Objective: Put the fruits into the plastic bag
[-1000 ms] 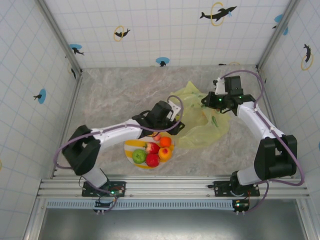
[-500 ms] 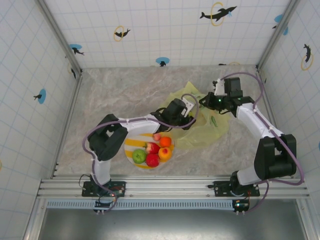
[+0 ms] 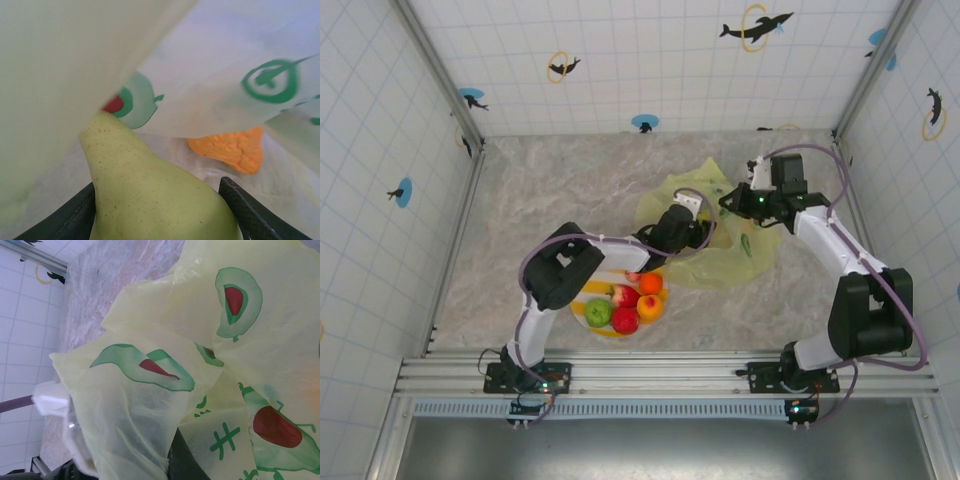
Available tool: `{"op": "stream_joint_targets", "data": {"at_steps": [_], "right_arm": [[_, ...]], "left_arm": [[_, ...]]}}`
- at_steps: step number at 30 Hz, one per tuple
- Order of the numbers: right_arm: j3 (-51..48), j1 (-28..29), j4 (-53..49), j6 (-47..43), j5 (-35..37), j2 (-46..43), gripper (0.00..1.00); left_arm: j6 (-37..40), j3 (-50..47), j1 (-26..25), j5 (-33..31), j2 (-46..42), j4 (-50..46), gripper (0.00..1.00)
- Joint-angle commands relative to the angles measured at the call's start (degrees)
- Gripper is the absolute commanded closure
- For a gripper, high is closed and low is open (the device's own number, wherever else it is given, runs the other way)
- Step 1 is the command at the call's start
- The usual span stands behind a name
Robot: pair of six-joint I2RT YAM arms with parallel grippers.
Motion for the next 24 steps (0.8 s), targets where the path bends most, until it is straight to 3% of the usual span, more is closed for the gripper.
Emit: {"op": "stream_joint_targets", "data": {"at_steps": [1, 9, 19, 24], "right_arm": [[-0.55, -0.66, 1.76, 0.17, -1.38, 0.98, 0.95], [-1.13, -1.83, 1.75, -0.35, -2.02, 1.55, 0.95], [-1.58, -3.71, 0.99, -2.76, -1.41, 1.47, 0.95], [-1.47, -3.97, 0.7, -3.97, -1.44, 1.82, 0.95]], "left_arm": [[-2.32, 2.3, 0.25, -1.17, 2.01, 5.32, 0.38], [-0.87, 2.11, 0.54, 1.78, 0.5, 3.93, 0.22], [0.08, -3.66, 1.41, 6.97, -9.98, -2.21, 0.21], [1.16, -7.8, 2.71, 12.87, -16.7, -7.29, 0.22]]}}
